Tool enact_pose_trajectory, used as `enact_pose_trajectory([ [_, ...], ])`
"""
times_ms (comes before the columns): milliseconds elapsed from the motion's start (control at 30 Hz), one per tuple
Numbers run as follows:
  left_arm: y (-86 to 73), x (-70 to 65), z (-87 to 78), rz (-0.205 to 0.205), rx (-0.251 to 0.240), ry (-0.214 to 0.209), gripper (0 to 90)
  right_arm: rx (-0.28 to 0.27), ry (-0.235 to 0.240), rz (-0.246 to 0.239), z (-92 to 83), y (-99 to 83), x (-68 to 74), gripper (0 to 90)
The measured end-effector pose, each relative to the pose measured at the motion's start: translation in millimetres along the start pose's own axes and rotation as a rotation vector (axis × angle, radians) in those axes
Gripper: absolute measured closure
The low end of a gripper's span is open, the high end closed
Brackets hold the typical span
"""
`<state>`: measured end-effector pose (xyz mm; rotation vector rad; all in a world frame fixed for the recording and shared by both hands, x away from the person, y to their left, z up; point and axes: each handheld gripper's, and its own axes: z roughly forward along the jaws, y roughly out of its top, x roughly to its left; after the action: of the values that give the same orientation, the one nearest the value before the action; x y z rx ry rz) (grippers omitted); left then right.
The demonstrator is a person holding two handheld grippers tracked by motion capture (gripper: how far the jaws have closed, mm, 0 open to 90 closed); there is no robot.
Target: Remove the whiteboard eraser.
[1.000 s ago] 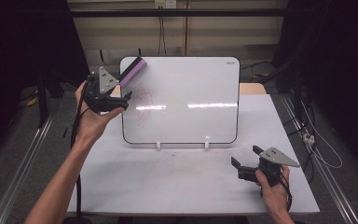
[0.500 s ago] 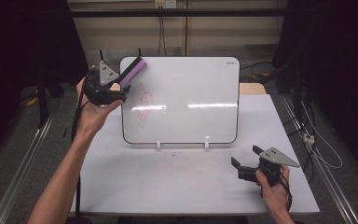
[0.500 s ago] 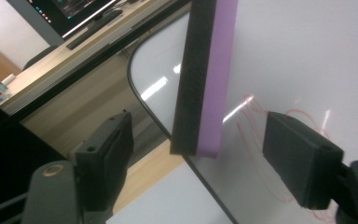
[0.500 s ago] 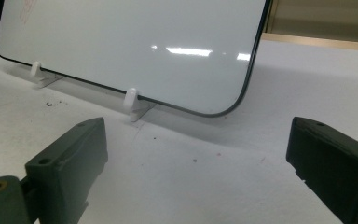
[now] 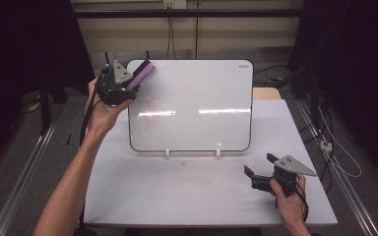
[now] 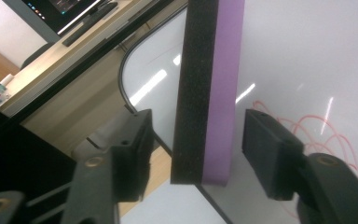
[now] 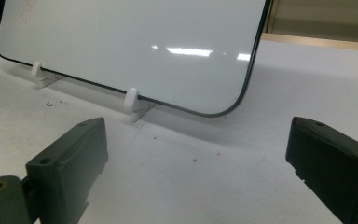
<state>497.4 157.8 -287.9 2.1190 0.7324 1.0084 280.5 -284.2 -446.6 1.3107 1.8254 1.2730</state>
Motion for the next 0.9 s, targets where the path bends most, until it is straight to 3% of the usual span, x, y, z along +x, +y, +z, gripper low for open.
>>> enact_pose_trajectory([
  [133,1.9,0.7,3.1,0.007,0.012,-0.006,53.5,0.003,0.0,0.0,0.2,-0.1,0.0,5.2],
  [500,3.8,-2.5,6.7,0.041,0.027,0.0,61.8,0.003,0.0,-0.002,0.6,0.0,0.3,5.2],
  [900,4.5,-5.1,5.8,0.047,0.028,0.012,63.9,0.004,0.002,0.001,1.3,-0.1,0.1,5.3],
])
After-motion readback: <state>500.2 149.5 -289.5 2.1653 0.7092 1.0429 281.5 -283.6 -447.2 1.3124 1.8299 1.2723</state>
